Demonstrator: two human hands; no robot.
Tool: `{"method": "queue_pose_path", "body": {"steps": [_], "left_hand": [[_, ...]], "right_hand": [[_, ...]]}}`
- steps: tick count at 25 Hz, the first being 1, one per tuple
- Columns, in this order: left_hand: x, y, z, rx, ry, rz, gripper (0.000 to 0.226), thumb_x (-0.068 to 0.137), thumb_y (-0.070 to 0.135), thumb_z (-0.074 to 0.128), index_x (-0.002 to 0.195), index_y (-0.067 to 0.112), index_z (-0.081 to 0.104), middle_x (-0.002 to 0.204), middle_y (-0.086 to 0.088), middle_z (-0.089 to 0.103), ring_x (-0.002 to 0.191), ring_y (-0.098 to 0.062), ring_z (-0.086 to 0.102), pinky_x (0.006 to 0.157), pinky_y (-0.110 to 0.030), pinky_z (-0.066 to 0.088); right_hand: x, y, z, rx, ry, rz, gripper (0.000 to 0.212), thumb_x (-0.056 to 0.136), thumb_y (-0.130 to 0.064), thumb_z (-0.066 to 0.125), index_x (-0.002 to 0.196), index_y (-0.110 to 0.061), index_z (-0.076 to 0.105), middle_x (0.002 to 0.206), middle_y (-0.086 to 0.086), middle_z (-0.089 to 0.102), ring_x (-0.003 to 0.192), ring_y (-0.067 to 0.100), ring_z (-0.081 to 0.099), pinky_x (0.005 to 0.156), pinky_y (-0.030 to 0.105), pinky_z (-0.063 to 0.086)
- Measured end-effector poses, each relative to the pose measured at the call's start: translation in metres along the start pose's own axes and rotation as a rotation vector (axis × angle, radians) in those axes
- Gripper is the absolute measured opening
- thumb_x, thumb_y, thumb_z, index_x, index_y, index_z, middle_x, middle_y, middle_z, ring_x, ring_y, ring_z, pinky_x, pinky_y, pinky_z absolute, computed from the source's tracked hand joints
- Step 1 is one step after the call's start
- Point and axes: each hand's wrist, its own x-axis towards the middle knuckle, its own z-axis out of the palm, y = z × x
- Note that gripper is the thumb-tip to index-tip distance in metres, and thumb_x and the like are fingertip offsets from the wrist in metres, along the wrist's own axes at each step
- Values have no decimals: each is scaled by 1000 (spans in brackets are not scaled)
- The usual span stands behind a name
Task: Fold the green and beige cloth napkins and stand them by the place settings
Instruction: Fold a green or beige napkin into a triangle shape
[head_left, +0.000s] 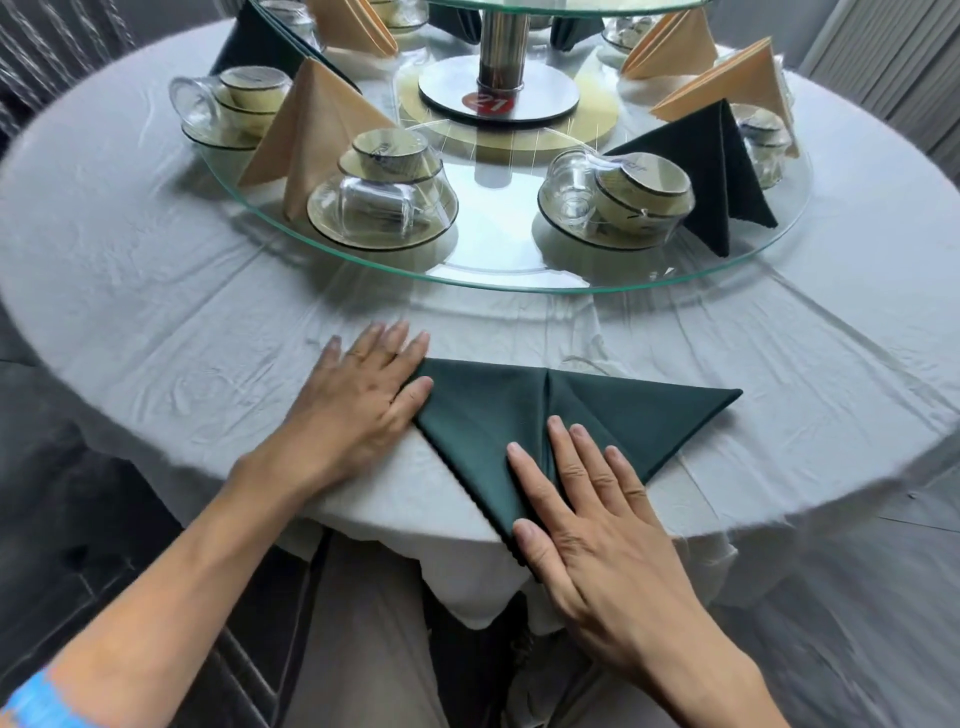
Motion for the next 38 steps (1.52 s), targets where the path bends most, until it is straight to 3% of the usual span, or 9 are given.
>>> {"method": "queue_pose_path", "body": {"steps": [4, 8, 14, 19, 22, 27, 32, 34, 38], "left_hand": [[14, 19, -10, -23, 213, 235, 57, 94, 32, 28, 147, 16, 42, 153, -4, 44, 145, -20, 33, 120, -41, 8], [35, 75, -26, -259, -9, 555, 54, 88, 3, 45, 137, 24, 48, 138, 1, 50, 123, -16, 44, 109, -27, 30], [71, 85, -55, -395, -342, 495, 44, 68, 1, 47, 99, 28, 63, 91, 7, 58, 76, -12, 53, 63, -21, 42], [40, 81, -68, -834, -219, 490, 48, 61, 1, 46, 96, 22, 70, 84, -1, 66, 75, -12, 56, 71, -31, 43], [10, 89, -97, -946, -131, 560, 46, 69, -7, 50, 102, 15, 73, 84, -5, 71, 77, -20, 65, 71, -31, 50], [-17, 88, -117, -783, 180, 633, 42, 76, 14, 70, 116, 27, 68, 107, 7, 68, 105, -15, 64, 91, -25, 48], [-9, 52, -78, -1361, -638, 390, 56, 83, 5, 66, 135, 20, 52, 120, -30, 63, 99, -34, 64, 82, -37, 54], [-4, 56, -55, -1341, -469, 269, 49, 86, 11, 66, 132, 27, 54, 115, -25, 66, 87, -26, 64, 71, -30, 52], [-13, 55, -30, -600, 102, 294, 44, 87, 44, 66, 127, 46, 49, 123, 19, 52, 94, 0, 60, 81, -23, 50]], "right_hand": [[-1, -1, 2, 11, 12, 7, 57, 102, -51, 13, 153, -29, 28, 159, 11, 27, 147, 26, 22, 113, 43, 16], [0, 0, 3, 12, 19, 4, 57, 101, -51, 20, 152, -28, 30, 158, 12, 28, 147, 27, 24, 112, 44, 17], [-1, -1, 0, 64, -2, 2, 56, 100, -52, 24, 152, -30, 31, 159, 10, 28, 147, 25, 23, 113, 43, 17], [-5, -7, -32, 675, 93, 103, 68, 92, -54, 48, 151, -42, 16, 161, -16, 10, 148, 5, 13, 118, 28, 16], [1, -19, -64, 945, 296, 272, 76, 85, -35, 68, 144, -48, 23, 141, -23, 41, 133, 1, 39, 105, 25, 37], [18, -7, -101, 1384, 281, 230, 32, 89, -5, 55, 111, -27, 63, 93, 5, 70, 84, 26, 68, 74, 48, 58], [42, 62, -110, 1424, -238, 78, 43, 89, -8, 59, 129, -22, 56, 116, 17, 66, 100, 27, 65, 83, 37, 50], [56, 87, -97, 1122, -231, 144, 42, 92, -15, 65, 128, -32, 54, 107, 8, 67, 87, 14, 65, 79, 28, 50], [49, 98, -74, 653, -11, 137, 46, 84, -31, 73, 125, -37, 53, 112, -15, 62, 90, 0, 60, 77, 14, 43]]}}
